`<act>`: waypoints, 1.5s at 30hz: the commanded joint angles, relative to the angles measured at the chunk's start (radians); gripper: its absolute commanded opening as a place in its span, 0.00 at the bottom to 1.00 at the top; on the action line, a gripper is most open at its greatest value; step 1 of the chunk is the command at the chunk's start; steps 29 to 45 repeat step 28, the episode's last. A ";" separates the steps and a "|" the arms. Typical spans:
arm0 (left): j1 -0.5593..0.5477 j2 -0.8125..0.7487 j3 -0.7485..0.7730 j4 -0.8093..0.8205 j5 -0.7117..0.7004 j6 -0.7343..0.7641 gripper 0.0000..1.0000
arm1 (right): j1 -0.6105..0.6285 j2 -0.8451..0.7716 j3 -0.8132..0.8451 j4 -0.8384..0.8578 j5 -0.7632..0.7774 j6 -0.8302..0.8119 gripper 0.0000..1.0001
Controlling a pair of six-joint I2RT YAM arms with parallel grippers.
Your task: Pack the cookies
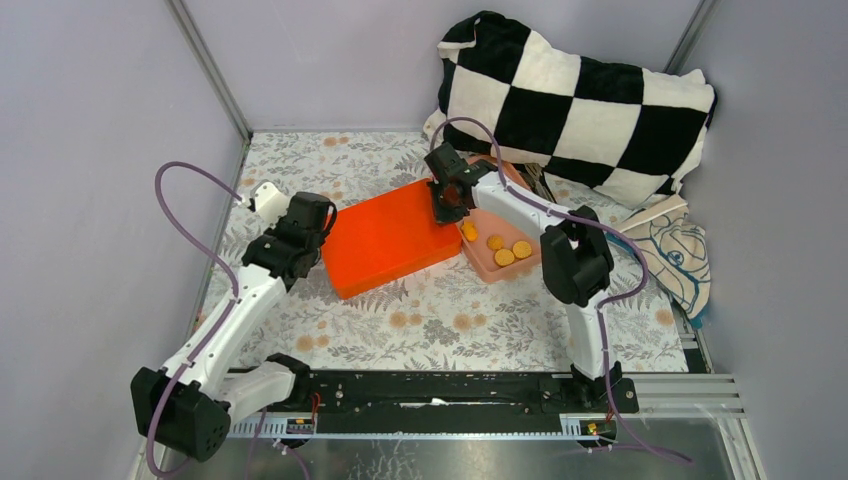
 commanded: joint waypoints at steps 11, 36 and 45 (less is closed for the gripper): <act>-0.003 0.020 -0.027 0.023 0.010 0.036 0.00 | 0.002 -0.293 0.002 0.079 -0.001 -0.019 0.19; -0.003 0.029 -0.035 0.042 0.037 0.044 0.00 | 0.003 -0.474 -0.108 0.140 0.186 -0.048 0.77; -0.003 0.029 -0.035 0.042 0.037 0.044 0.00 | 0.003 -0.474 -0.108 0.140 0.186 -0.048 0.77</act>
